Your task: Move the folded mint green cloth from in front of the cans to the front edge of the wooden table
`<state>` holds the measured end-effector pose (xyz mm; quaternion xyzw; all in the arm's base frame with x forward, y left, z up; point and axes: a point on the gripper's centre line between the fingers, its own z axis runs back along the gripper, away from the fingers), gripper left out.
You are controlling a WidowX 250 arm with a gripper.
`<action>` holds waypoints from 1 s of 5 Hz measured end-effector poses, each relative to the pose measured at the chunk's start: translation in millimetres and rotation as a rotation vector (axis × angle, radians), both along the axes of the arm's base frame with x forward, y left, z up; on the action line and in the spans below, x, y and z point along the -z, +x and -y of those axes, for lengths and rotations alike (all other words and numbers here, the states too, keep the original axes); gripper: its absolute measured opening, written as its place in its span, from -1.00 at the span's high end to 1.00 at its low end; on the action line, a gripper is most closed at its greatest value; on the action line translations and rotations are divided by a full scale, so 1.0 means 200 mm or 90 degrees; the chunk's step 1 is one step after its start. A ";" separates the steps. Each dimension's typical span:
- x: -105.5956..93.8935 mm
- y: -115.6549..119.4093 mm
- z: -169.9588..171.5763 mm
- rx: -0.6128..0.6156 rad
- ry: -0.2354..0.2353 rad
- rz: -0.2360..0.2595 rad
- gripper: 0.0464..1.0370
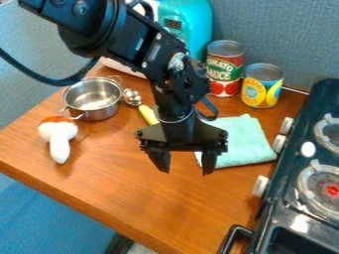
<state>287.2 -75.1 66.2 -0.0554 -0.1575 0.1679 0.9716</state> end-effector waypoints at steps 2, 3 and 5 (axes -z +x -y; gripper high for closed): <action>0.03 0.09 0.06 -0.017 -0.036 0.012 -0.93; 0.00 0.22 0.07 -0.019 -0.026 0.035 -0.93; 0.04 0.48 0.11 -0.003 0.012 0.004 -0.93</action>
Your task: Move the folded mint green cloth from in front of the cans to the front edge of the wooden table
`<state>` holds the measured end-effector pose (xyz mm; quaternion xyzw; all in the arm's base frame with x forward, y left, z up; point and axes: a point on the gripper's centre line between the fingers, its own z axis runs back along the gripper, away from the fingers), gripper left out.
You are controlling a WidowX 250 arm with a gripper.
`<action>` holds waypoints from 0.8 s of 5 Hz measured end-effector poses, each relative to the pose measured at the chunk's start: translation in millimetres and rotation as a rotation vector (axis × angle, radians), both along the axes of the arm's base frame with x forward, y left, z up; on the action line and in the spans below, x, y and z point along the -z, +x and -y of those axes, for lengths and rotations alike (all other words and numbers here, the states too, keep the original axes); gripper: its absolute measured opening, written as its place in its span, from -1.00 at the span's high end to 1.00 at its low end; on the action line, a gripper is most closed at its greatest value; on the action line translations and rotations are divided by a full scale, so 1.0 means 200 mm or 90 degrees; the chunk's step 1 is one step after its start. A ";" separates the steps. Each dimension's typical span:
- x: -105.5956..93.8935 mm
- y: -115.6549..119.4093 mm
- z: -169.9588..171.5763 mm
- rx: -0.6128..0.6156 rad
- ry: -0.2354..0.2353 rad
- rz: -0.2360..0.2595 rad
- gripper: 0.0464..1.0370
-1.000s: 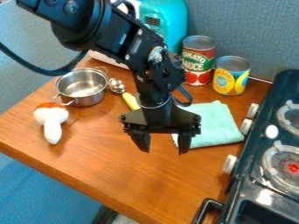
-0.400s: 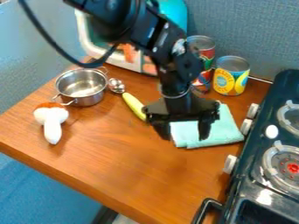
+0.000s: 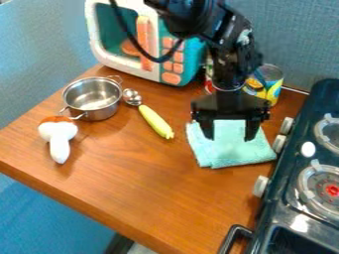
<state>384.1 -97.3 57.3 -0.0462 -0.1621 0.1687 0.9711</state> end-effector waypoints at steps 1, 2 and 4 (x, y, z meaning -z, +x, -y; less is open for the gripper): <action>0.00 0.12 0.01 -0.001 0.016 0.015 -0.93; 0.02 0.17 0.00 -0.017 0.026 0.015 -0.93; 0.18 0.05 -0.10 -0.055 0.101 -0.074 -0.93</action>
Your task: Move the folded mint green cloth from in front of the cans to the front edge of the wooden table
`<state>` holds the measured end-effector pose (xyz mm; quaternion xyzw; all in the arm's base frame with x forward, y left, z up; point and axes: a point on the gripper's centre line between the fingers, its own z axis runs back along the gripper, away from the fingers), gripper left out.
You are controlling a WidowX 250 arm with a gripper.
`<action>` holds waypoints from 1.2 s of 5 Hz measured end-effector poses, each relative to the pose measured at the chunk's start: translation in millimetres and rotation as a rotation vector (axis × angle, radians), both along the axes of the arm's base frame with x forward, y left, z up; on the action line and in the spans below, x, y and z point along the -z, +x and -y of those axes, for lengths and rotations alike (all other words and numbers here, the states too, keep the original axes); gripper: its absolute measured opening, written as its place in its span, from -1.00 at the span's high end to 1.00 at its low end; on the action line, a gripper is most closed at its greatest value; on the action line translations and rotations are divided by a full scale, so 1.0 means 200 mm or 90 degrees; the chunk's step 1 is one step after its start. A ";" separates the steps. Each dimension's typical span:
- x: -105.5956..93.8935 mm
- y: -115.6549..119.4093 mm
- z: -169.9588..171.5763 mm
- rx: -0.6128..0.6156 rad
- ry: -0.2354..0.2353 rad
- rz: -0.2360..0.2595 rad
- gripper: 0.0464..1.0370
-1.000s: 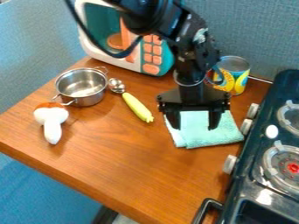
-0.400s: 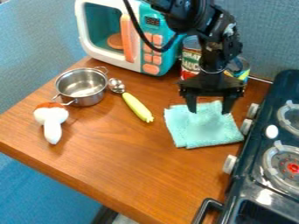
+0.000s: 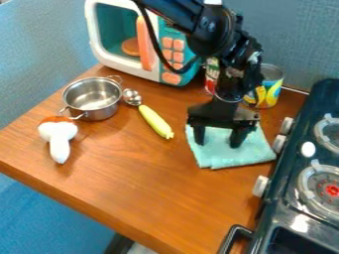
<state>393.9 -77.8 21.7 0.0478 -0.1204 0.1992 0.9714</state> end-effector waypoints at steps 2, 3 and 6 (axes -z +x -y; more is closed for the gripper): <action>0.06 -0.13 -0.02 -0.010 0.003 -0.056 -0.93; 0.04 -0.31 -0.09 0.041 0.041 -0.134 -0.93; 0.02 -0.66 -0.19 0.186 0.092 -0.285 -0.93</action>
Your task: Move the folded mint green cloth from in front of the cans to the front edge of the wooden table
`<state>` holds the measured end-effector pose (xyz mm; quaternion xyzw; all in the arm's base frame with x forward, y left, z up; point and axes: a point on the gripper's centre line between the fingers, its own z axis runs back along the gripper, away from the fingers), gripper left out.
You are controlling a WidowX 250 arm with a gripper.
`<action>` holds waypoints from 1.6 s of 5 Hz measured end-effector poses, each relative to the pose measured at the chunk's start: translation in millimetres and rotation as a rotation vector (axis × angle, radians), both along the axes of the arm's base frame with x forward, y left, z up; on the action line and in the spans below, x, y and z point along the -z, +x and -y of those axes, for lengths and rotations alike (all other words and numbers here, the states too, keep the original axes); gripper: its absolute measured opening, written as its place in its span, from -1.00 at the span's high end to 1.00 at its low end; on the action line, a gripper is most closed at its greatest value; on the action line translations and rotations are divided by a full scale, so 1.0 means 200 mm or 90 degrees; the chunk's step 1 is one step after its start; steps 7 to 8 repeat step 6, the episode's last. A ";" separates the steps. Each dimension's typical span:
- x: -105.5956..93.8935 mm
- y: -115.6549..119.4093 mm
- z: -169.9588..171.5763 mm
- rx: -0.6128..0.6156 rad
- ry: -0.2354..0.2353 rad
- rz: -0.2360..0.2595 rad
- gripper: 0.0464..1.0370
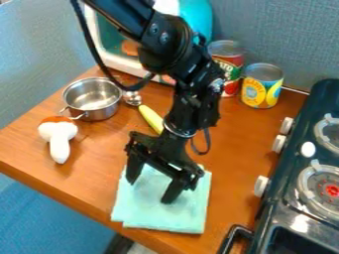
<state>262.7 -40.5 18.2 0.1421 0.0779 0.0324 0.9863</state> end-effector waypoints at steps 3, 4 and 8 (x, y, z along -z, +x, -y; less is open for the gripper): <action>-0.19 0.14 -0.01 -0.059 -0.088 0.183 -0.93; -0.25 0.16 -0.02 -0.062 -0.090 0.220 -0.93; -0.26 0.07 -0.01 -0.052 -0.086 0.100 -0.93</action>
